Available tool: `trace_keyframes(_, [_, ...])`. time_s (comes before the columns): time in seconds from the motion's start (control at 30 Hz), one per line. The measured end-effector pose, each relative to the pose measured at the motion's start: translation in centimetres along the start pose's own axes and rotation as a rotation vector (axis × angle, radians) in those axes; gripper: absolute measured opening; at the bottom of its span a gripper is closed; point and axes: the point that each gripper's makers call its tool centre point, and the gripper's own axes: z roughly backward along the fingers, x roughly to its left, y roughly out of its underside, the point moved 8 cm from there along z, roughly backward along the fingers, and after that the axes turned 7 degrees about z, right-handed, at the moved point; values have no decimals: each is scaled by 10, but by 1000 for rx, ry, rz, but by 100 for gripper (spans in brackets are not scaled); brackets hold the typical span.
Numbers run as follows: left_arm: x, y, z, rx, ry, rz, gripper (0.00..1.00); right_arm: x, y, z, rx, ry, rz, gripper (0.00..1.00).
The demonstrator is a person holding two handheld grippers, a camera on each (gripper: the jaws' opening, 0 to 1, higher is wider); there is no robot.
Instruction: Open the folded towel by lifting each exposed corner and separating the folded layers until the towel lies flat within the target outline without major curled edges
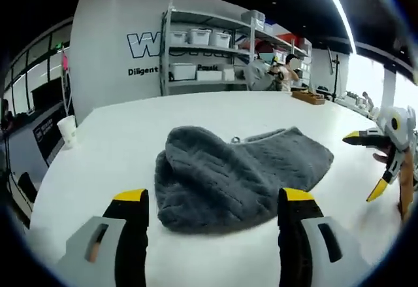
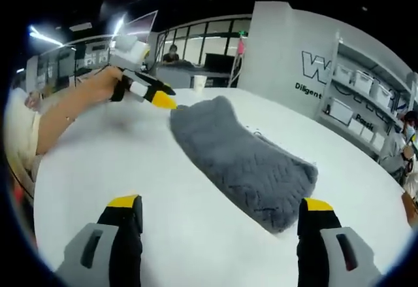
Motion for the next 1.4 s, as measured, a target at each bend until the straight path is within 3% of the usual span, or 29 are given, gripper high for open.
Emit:
trace_keyframes(0.17, [6,-7,-18,-25,7,34,77,3,0,-1,3,-12,11,98])
trace_keyframes(0.43, [2,-16,-44,-25,19,-3,69,1,1,0,-2,-7,5,97])
trace_keyframes(0.6, [-7,-4,-53,-2,24,-58,46,0,3,-1,4,-5,-1,96])
trace_keyframes(0.77, [-13,6,-62,-1,56,-60,22,1,4,-2,13,-11,3,96])
trace_keyframes(0.9, [-21,12,-65,21,50,-116,8,3,3,-1,8,-15,5,95])
trace_keyframes(1.1, [-24,10,-61,12,40,-131,5,4,3,0,9,-16,9,95])
trace_keyframes(1.4, [-42,-9,-36,-68,58,-165,5,9,-1,3,-6,-26,26,96])
